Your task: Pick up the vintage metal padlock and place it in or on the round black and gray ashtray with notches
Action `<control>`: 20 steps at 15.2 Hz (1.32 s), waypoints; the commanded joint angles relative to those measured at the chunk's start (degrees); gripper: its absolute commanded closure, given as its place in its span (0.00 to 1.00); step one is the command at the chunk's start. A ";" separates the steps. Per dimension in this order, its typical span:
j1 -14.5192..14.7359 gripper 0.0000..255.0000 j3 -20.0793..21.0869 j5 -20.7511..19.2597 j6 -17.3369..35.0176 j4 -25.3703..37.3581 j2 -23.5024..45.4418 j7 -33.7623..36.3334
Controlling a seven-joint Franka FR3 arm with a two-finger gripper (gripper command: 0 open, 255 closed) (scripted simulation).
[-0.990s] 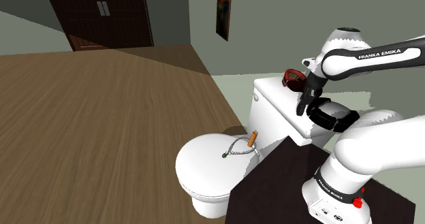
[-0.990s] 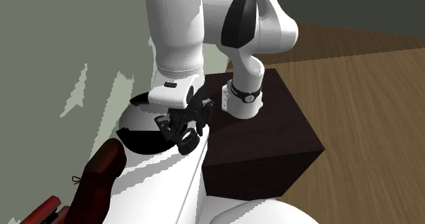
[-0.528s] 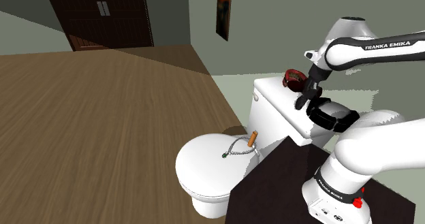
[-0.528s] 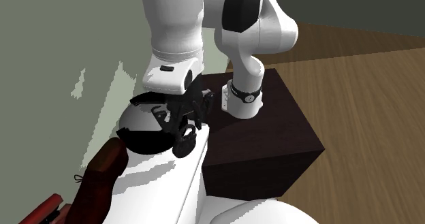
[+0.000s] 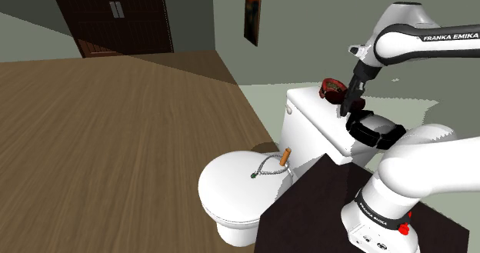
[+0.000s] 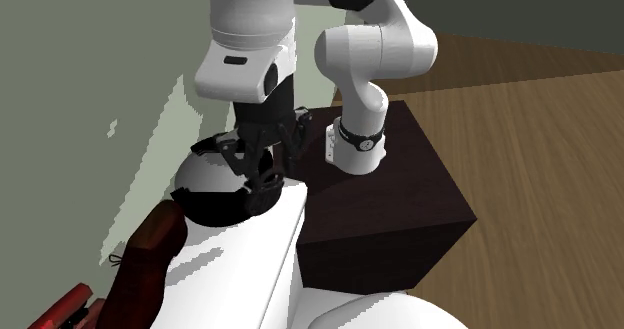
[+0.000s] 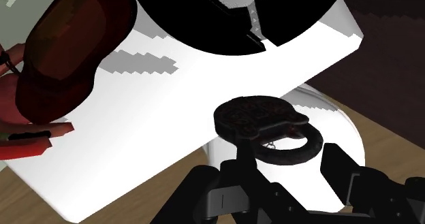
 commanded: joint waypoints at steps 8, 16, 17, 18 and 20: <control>-0.98 1.00 0.67 0.85 -7.22 5.15 -2.52 -2.98; -5.71 1.00 -6.80 -3.90 -13.48 11.57 -4.99 -14.43; -6.04 1.00 -7.78 -4.43 -14.13 12.65 -4.99 -15.85; -6.23 1.00 -8.43 -4.77 -14.54 13.40 -4.96 -16.78; -6.49 1.00 -9.24 -5.49 -13.21 12.02 -5.05 -16.71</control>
